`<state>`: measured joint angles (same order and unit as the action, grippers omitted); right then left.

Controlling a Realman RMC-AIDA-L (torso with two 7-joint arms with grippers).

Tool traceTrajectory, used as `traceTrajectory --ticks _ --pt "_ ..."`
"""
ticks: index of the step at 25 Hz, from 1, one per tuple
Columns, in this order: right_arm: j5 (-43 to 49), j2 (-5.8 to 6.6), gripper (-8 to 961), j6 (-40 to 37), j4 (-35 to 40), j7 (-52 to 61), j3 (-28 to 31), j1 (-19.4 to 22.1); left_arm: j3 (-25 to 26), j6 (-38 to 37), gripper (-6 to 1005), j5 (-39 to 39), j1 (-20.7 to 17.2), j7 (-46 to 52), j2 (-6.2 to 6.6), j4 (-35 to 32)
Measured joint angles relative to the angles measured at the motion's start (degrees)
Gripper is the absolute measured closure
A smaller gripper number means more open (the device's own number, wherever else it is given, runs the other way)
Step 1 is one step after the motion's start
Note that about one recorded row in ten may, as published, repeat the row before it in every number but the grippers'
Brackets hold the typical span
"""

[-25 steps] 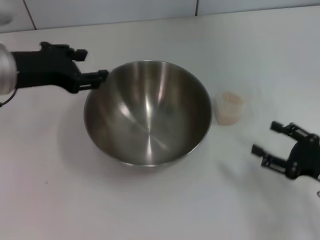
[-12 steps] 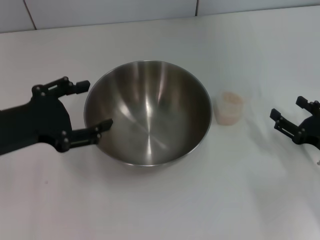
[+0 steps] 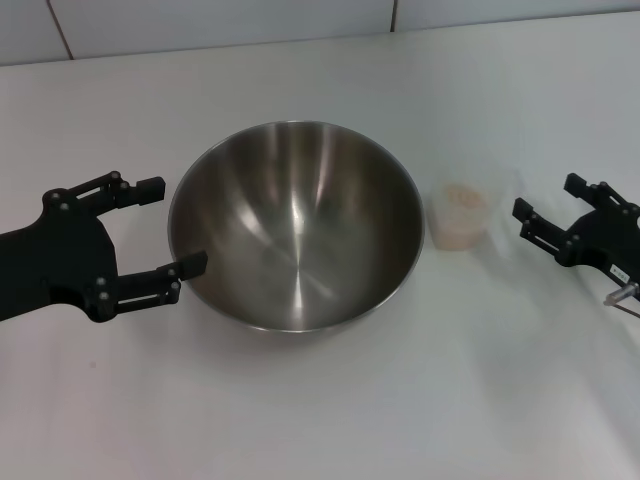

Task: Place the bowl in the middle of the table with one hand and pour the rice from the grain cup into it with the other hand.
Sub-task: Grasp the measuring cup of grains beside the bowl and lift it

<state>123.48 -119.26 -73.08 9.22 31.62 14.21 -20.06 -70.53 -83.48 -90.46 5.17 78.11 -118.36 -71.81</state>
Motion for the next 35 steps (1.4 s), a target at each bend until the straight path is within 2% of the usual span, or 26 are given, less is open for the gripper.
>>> traceTrajectory --ticks 11,16,29,33,35 --pt "0.07 0.00 136 3.96 -3.27 -3.54 0.93 -2.68 -0.48 -0.26 155 0.16 0.24 -0.16 -0.03 0.09" --pt "-0.28 0.00 135 4.08 -3.30 -3.60 2.98 -3.34 -0.49 -0.28 155 0.16 0.24 -0.19 -0.03 0.10" --pt "-0.51 0.00 144 4.75 -4.00 -4.78 3.10 -5.71 -0.57 -0.52 155 -0.11 0.29 -0.11 0.06 0.10" --pt "-0.53 0.00 178 4.77 -4.55 -5.17 2.77 -5.98 -0.57 -0.61 155 -2.01 0.45 0.50 0.14 -0.26" --pt "-0.53 0.00 195 4.71 -4.69 -5.25 2.65 -6.01 -0.32 -0.59 155 -6.16 0.46 2.11 0.13 -2.22"
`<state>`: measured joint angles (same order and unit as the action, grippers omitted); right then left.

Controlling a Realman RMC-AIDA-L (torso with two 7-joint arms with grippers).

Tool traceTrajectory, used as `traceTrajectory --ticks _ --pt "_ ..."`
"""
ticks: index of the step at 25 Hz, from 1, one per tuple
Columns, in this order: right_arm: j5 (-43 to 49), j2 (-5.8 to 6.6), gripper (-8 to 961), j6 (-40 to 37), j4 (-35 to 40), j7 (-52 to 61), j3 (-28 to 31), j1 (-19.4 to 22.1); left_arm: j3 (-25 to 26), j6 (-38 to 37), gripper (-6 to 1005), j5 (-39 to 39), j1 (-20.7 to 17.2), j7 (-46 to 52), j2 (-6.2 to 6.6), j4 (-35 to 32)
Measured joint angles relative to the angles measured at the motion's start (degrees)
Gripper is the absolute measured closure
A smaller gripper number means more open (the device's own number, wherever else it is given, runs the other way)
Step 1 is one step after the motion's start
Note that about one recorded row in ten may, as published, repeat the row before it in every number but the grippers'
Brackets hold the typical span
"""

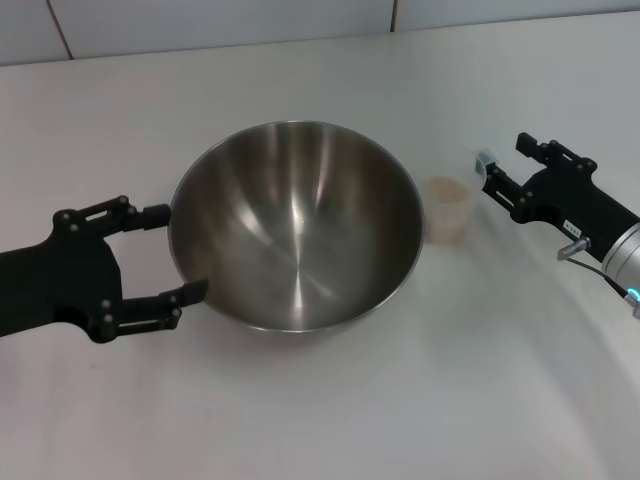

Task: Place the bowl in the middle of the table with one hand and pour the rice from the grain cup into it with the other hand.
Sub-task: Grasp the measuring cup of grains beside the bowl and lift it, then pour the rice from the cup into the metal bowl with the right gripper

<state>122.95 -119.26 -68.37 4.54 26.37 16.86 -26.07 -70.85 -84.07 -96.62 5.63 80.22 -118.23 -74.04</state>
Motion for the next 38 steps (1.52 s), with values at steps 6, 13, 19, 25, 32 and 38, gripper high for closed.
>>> traceTrajectory --ticks 6,13,19,25,32,38 --pt "0.00 0.00 444 -0.33 -0.11 -0.73 -0.07 0.16 0.14 0.09 155 -3.50 0.06 2.93 -0.10 -2.39" --pt "0.00 0.00 692 -1.73 -0.58 -2.58 0.10 0.46 0.07 0.34 155 -4.49 0.31 3.88 -0.05 -2.93" --pt "0.00 0.00 875 -3.83 -0.79 -2.99 0.43 0.81 -0.08 0.42 155 -4.66 0.59 4.37 -0.03 -2.96" --pt "0.00 0.00 941 -10.47 -0.59 -4.28 3.36 1.89 -0.19 0.50 155 -5.50 0.79 4.67 -0.14 -2.91" --pt "0.00 0.01 938 -23.73 -3.17 -15.52 7.00 2.53 -0.19 0.43 155 -5.86 0.96 5.26 -0.08 -2.90" --pt "1.33 -0.31 935 -23.96 -16.24 -59.58 4.49 1.93 -0.26 0.53 155 -6.25 1.37 5.85 -0.08 -2.87"
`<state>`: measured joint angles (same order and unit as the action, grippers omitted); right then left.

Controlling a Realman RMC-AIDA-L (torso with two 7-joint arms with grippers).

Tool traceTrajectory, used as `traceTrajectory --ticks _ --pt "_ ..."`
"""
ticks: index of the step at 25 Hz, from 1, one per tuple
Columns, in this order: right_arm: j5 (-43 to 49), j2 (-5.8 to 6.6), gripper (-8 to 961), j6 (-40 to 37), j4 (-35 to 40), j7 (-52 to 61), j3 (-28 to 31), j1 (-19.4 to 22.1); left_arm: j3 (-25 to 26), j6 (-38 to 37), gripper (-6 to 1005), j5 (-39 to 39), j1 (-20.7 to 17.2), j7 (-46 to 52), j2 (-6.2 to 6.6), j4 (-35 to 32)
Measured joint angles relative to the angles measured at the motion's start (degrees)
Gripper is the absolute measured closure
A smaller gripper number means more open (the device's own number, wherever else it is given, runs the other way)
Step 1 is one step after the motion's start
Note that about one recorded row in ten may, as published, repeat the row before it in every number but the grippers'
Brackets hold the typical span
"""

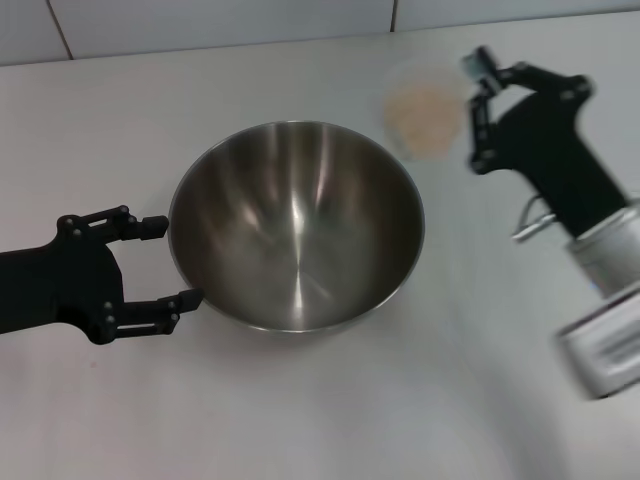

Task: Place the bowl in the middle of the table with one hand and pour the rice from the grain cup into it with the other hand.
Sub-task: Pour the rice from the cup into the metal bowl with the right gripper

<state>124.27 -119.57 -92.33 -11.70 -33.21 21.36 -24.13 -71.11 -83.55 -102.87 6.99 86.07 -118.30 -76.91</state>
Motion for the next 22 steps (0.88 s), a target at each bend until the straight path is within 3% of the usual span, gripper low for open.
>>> traceTrajectory --ticks 1,2,3,5,6,7,22 --pt "0.00 0.00 935 0.00 0.00 0.00 0.00 0.00 0.00 0.00 155 0.00 0.00 0.00 0.00 0.00" --pt "0.01 -0.01 934 3.79 -4.24 -13.94 -0.42 0.00 0.00 -0.02 155 0.00 0.07 0.11 0.00 0.00" --pt "0.01 -0.01 934 3.79 -4.24 -13.94 -0.42 0.00 0.00 -0.02 155 0.00 0.07 0.11 0.00 0.00" --pt "0.08 -0.04 933 8.83 -8.73 -31.12 -0.92 -0.08 0.01 -0.17 155 -0.01 0.21 0.14 0.01 0.00" --pt "0.08 -0.04 933 8.83 -8.73 -31.12 -0.92 -0.08 0.01 -0.17 155 -0.01 0.21 0.14 0.01 0.00" --pt "0.09 -0.14 932 10.43 -10.32 -40.30 -1.63 -0.10 0.01 -0.20 155 -0.01 0.26 0.15 0.00 0.00" --pt "3.78 -0.33 926 10.88 -13.65 -76.23 -4.07 0.70 -0.16 -0.40 155 -0.05 1.03 0.69 0.03 0.17"
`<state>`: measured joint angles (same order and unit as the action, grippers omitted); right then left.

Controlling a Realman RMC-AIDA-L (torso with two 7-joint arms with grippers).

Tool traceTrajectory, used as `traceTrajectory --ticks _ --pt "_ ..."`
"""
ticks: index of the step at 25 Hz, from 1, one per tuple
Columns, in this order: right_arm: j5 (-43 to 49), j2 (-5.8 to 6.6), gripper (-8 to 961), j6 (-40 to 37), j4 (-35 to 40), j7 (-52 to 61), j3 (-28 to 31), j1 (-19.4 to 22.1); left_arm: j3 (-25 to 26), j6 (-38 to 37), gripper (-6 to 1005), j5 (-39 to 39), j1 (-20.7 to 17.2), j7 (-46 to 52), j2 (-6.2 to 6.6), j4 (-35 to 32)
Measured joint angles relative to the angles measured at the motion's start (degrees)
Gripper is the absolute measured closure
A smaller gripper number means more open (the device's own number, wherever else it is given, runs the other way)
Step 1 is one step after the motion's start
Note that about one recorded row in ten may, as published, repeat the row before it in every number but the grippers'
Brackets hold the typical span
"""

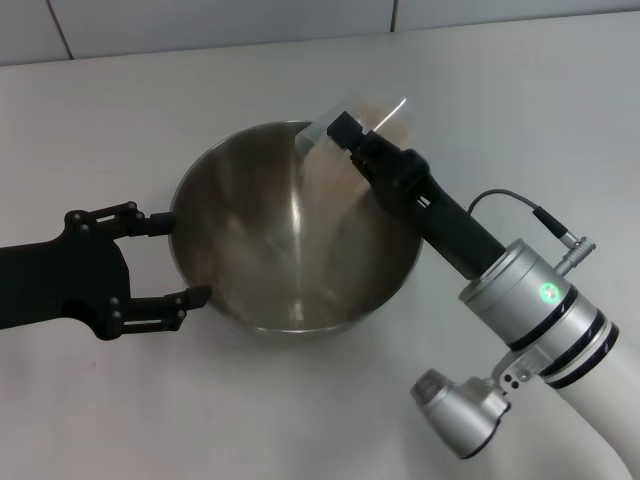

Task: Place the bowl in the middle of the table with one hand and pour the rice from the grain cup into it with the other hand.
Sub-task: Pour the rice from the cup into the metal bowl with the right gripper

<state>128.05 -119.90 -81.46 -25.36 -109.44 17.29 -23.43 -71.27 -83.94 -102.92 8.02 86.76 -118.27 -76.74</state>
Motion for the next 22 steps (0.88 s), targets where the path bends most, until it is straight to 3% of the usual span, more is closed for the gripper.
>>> traceTrajectory --ticks 5,15,22 --pt "0.00 0.02 923 1.25 -1.75 -16.17 -0.76 0.06 -0.01 -0.10 155 -2.23 0.56 0.89 -0.11 -0.14" --pt "1.17 0.02 919 1.85 -2.24 -34.36 -2.69 -0.60 -0.12 -0.19 155 -2.62 0.98 1.22 -0.20 -0.25" --pt "2.30 0.03 916 2.25 -3.10 -33.67 -2.05 -0.50 -0.18 -0.28 155 -2.68 1.28 1.72 -0.17 -0.26"
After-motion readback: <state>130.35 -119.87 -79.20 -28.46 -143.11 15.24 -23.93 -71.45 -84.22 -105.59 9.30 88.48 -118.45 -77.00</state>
